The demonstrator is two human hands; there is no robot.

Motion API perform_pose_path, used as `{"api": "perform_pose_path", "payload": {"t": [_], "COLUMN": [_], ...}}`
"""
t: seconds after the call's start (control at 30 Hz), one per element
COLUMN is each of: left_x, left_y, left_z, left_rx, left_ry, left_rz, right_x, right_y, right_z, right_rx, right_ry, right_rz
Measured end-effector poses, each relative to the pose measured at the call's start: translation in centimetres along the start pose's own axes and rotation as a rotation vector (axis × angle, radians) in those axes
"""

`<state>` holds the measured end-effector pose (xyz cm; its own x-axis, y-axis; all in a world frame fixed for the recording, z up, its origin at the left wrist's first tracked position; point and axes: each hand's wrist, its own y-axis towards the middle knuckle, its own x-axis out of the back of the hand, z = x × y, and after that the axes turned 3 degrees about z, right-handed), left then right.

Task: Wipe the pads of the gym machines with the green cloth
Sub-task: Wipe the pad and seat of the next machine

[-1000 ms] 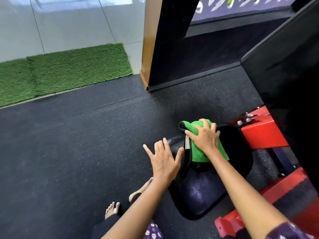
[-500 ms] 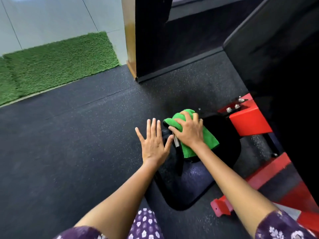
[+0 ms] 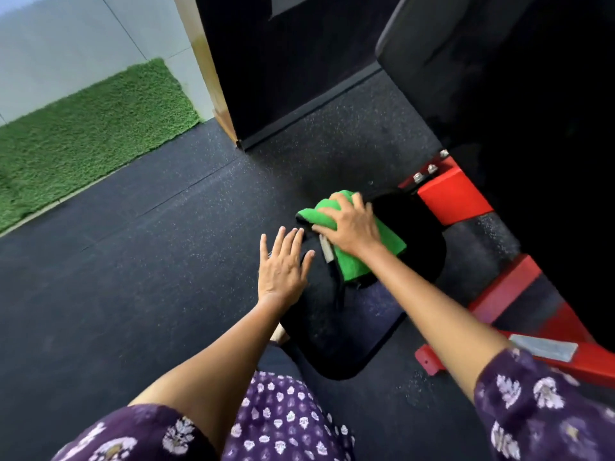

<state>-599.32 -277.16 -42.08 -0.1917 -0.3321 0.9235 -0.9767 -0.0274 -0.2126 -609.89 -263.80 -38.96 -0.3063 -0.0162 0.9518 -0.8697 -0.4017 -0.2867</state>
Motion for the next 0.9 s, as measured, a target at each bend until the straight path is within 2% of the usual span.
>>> {"api": "perform_pose_path", "payload": {"t": [0.07, 0.17, 0.23, 0.3, 0.4, 0.47, 0.53, 0.6, 0.67, 0.8, 0.83, 0.9], "left_x": [0.2, 0.1, 0.6, 1.6, 1.9, 1.6, 1.2, 1.1, 1.2, 1.2, 1.2, 1.4], "left_y": [0.0, -0.2, 0.4, 2.1, 3.9, 3.6, 3.4, 3.6, 3.8, 3.6, 3.6, 3.4], "left_z": [-0.1, 0.0, 0.1, -0.3, -1.5, -2.2, -2.3, -2.0, -2.0, -2.0, -2.0, -2.1], "left_rx": [0.016, 0.026, 0.035, 0.068, 0.092, 0.079, 0.055, 0.03, 0.008, -0.027, -0.023, -0.011], "left_ry": [-0.047, -0.036, 0.009, 0.043, 0.029, 0.008, 0.027, 0.046, 0.046, 0.037, 0.034, 0.042], "left_rz": [0.015, 0.066, 0.067, 0.143, 0.218, 0.232, 0.215, 0.212, 0.222, 0.21, 0.205, 0.205], "right_x": [0.8, 1.2, 0.4, 0.2, 0.7, 0.8, 1.2, 1.4, 1.3, 0.4, 0.4, 0.5], "right_y": [1.8, 2.4, 1.8, 0.3, -0.4, 0.3, 1.6, 2.4, 2.4, 0.3, 0.3, 1.1], "right_z": [-3.0, -4.4, -2.1, -0.1, -1.7, -4.3, -6.4, -6.5, -4.5, 0.0, -0.7, -3.6], "right_rx": [-0.155, -0.383, -0.329, -0.188, -0.085, -0.205, -0.405, -0.539, -0.501, -0.148, -0.117, -0.205], "right_ry": [-0.014, 0.051, 0.054, 0.04, 0.042, 0.051, 0.109, 0.158, 0.144, 0.098, 0.108, 0.111], "right_rz": [0.093, 0.085, 0.095, 0.115, 0.096, 0.069, 0.027, 0.015, 0.073, 0.097, 0.083, 0.062]}}
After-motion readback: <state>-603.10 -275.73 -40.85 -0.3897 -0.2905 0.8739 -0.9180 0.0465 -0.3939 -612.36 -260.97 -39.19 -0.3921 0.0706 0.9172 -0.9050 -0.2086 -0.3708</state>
